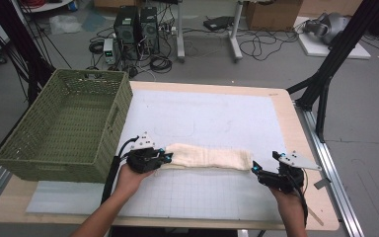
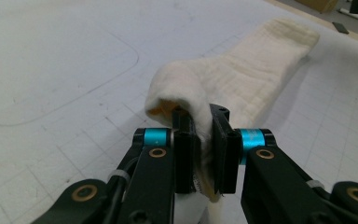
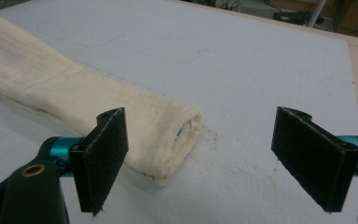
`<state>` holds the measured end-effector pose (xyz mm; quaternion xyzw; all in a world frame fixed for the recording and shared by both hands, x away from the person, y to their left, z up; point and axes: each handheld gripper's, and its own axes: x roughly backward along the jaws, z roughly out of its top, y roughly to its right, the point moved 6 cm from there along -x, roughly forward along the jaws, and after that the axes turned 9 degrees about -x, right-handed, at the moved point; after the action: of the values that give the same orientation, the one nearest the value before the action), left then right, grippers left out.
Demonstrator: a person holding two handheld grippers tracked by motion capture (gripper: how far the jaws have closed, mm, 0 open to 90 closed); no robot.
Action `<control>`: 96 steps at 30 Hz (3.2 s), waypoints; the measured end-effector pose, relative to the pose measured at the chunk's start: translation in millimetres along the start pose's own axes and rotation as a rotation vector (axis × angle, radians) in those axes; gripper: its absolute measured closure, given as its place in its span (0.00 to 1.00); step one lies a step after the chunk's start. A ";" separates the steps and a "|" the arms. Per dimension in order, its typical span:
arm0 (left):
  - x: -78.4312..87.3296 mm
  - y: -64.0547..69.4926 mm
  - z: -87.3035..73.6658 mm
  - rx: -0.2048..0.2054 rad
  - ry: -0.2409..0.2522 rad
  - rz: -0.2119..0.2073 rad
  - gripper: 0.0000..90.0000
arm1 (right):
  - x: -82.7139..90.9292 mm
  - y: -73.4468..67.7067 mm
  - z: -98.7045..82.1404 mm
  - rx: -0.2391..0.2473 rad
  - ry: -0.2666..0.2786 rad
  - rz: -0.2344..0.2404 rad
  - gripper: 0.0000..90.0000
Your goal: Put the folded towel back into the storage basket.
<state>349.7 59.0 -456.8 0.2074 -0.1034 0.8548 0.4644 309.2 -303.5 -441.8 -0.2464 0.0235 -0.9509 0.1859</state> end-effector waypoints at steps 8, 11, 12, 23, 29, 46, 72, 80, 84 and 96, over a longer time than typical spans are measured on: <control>8.0 4.3 -1.1 -0.019 0.080 -0.008 0.89 | -14.6 -7.7 -2.1 0.026 -0.027 0.020 0.21; 7.5 3.5 -5.1 -0.021 0.062 -0.007 0.89 | -28.0 -9.7 -8.2 0.038 -0.084 0.039 0.31; 8.1 3.9 -5.5 -0.019 0.069 -0.004 0.89 | -32.0 -10.1 -10.0 0.040 -0.101 0.037 0.31; 10.0 5.2 -10.0 -0.033 0.074 -0.007 0.89 | -51.5 -15.2 -13.0 0.047 -0.161 0.066 0.44; 10.7 3.7 -11.2 -0.037 0.064 0.000 0.88 | -61.7 -14.3 -23.1 0.021 -0.234 0.066 0.50; 20.2 3.7 -5.6 -0.049 0.085 0.006 0.89 | -58.0 -19.4 -22.0 0.002 -0.237 0.191 0.88; 84.4 6.7 29.2 -0.080 0.222 0.060 0.90 | -50.4 -46.1 32.6 0.130 0.017 0.292 0.90; 110.1 6.3 34.9 -0.082 0.264 0.102 0.90 | -48.2 -62.0 60.9 0.166 0.107 0.323 0.90; 124.6 5.4 37.6 -0.086 0.285 0.125 0.90 | -51.0 -73.5 74.2 0.192 0.129 0.334 0.90; 169.3 -7.7 42.7 -0.072 0.353 0.216 0.90 | -80.7 -117.5 126.2 0.242 0.171 0.380 0.90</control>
<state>285.5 174.6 -342.5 0.0254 -0.0726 0.9185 0.3879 394.6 -158.9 -352.2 -0.1321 -0.0292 -0.9121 0.3870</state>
